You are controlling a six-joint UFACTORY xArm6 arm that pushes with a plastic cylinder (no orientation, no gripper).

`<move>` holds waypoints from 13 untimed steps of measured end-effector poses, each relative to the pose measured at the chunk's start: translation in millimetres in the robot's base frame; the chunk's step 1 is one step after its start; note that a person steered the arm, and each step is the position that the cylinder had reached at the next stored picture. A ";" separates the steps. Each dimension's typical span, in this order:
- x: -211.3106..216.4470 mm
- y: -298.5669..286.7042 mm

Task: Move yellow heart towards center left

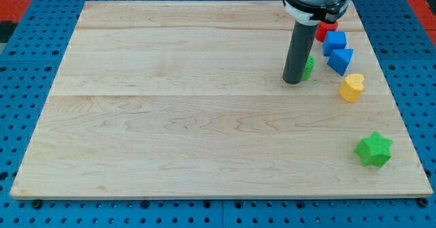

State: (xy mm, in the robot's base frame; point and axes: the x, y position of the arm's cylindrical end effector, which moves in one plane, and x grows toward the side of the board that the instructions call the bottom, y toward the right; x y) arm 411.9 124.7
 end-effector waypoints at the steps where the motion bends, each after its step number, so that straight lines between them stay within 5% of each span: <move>1: 2.5 0.0; 4: 60.3 5.1; 6: 70.7 121.6; 10: -10.6 110.8; 13: -2.1 -11.9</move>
State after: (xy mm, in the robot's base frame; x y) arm 409.7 112.8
